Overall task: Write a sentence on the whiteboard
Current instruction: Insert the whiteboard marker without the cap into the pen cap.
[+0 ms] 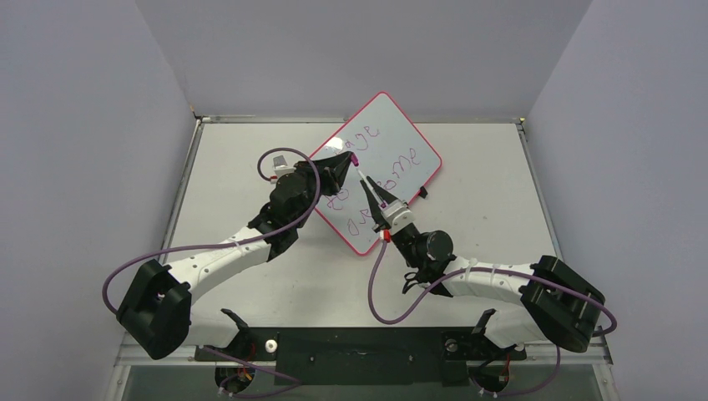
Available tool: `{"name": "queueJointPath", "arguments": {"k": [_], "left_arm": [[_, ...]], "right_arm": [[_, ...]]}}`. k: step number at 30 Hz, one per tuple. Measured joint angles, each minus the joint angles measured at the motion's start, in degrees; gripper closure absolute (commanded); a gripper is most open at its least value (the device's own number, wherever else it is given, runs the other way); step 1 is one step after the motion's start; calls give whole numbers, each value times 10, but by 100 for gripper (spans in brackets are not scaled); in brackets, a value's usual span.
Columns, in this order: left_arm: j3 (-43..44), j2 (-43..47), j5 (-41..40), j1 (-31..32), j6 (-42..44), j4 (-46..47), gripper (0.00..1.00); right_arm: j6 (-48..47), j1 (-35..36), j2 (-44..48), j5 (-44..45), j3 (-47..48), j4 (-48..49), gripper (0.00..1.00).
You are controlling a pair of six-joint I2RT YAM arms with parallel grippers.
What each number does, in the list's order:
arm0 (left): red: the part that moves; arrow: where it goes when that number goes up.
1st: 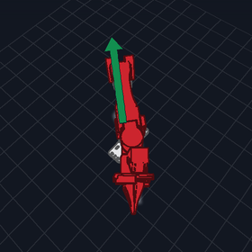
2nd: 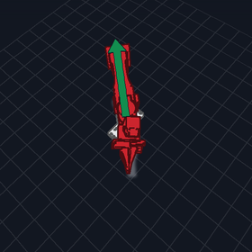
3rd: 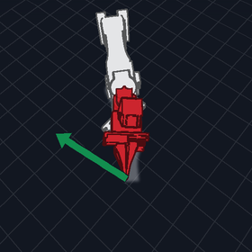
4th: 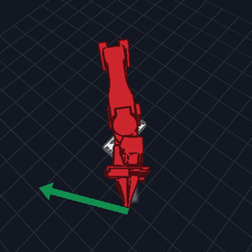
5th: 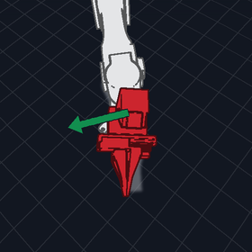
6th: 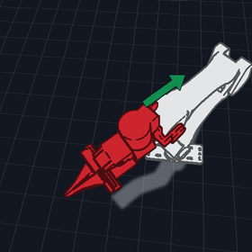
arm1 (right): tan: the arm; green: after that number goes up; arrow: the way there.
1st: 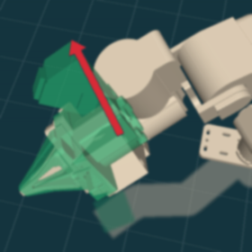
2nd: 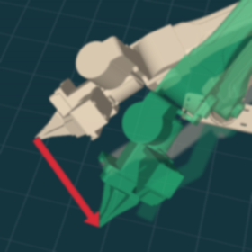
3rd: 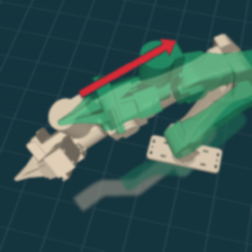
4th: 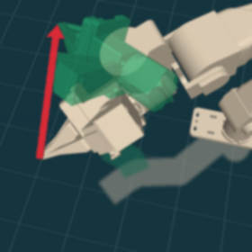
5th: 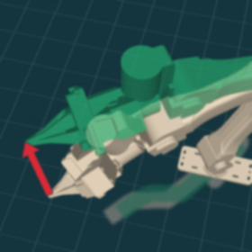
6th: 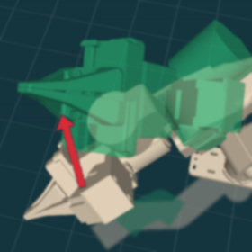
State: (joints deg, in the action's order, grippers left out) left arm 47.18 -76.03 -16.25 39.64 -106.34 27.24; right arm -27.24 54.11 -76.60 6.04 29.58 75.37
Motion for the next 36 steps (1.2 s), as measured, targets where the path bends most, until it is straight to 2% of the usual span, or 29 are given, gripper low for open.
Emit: {"name": "queueJointPath", "arguments": {"k": [36], "left_arm": [[0, 0, 3, -3, -6, 5, 100]], "right_arm": [[-5, 0, -33, 18, 30, 14, 100]]}}
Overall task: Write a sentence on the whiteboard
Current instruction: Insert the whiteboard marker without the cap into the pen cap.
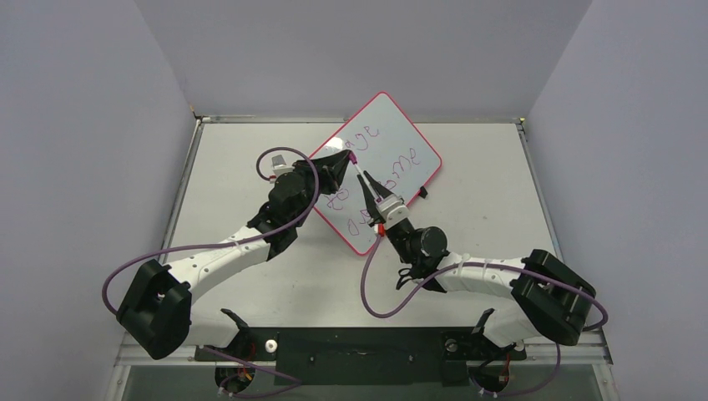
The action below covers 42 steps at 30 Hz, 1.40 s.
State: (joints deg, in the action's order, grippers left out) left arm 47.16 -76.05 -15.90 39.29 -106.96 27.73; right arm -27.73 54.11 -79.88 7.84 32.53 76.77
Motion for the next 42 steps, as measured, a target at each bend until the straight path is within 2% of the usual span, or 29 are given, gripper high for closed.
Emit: {"name": "queueJointPath", "arguments": {"k": [21, 29, 34, 42], "left_arm": [[-14, 0, 10, -4, -9, 22, 100], [-30, 0, 19, -11, -20, 30, 100], [-31, 0, 9, -16, -19, 58, 100], [-31, -19, -15, -16, 4, 172, 100]], "right_arm": [[-6, -1, -50, 20, 40, 7, 100], [0, -2, -101, 34, 53, 52, 100], [45, -1, -139, 56, 83, 106, 100], [207, 0, -156, 118, 144, 125, 100]]}}
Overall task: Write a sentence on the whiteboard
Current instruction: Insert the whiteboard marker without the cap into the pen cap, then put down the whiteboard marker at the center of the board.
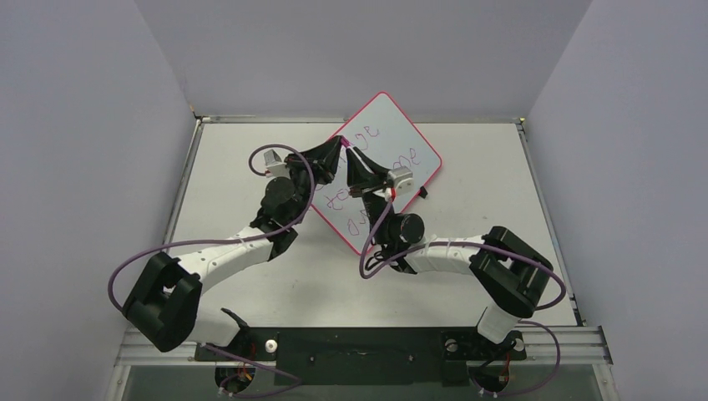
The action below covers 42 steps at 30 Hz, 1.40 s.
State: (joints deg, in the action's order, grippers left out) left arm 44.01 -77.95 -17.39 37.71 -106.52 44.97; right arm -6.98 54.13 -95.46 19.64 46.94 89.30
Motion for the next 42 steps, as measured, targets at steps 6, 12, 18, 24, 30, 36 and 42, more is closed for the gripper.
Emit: {"name": "queueJointPath", "arguments": {"k": [6, 12, 18, 24, 30, 36, 42], "left_arm": [[11, -28, -16, 8, 26, 49, 100], [50, -49, -21, 18, 68, 50, 100], [81, -53, 24, 48, 129, 45, 100], [126, -64, 83, 83, 184, 33, 100], [136, -64, 95, 83, 209, 35, 100], [136, -55, 99, 83, 238, 14, 61], [126, -34, 140, 90, 267, -30, 50]], "right_arm": [[116, -13, 0, 31, 6, 0, 100], [275, -55, 9, 24, 7, 0, 100], [461, -110, 25, 5, 10, -1, 100], [532, -138, 59, 10, 14, -33, 100], [551, -140, 84, 7, 17, -77, 100], [555, -144, 87, 4, 16, -91, 100], [518, -153, 124, 0, 4, -174, 100]]}}
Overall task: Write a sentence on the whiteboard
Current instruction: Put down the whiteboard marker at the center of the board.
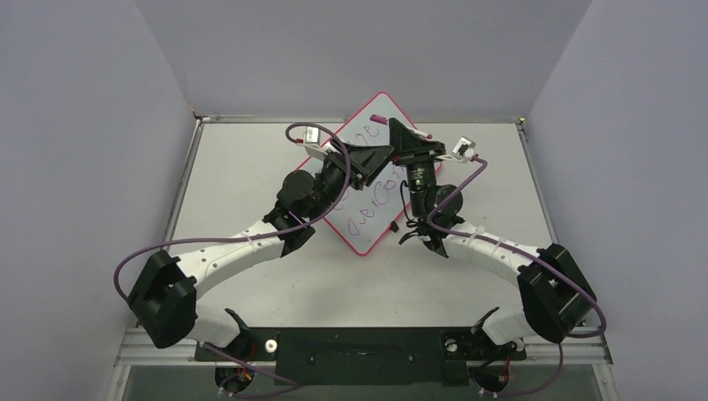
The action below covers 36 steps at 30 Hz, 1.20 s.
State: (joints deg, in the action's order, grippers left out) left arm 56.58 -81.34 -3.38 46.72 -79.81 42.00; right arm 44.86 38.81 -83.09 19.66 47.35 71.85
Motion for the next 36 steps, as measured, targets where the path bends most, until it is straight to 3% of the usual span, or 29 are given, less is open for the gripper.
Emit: {"name": "queueJointPath", "arguments": {"k": [4, 15, 18, 23, 29, 36], "left_arm": [[-23, 31, 24, -2, 24, -34, 49], [-38, 136, 22, -83, 205, -207, 49], [-38, 164, -5, -97, 266, -258, 49], [-38, 195, -62, -116, 348, -341, 49], [-38, 216, -168, -127, 408, -434, 49], [-67, 247, -252, -137, 436, -474, 50]], "right_arm": [[-8, -20, 54, 12, -25, -84, 100], [-50, -71, 301, 112, -22, -592, 100], [-54, -82, 329, 125, -1, -741, 100], [-40, -89, 321, 94, 12, -892, 100], [-8, -111, 271, -10, -23, -972, 100], [22, -141, 216, -124, -115, -975, 100]]}}
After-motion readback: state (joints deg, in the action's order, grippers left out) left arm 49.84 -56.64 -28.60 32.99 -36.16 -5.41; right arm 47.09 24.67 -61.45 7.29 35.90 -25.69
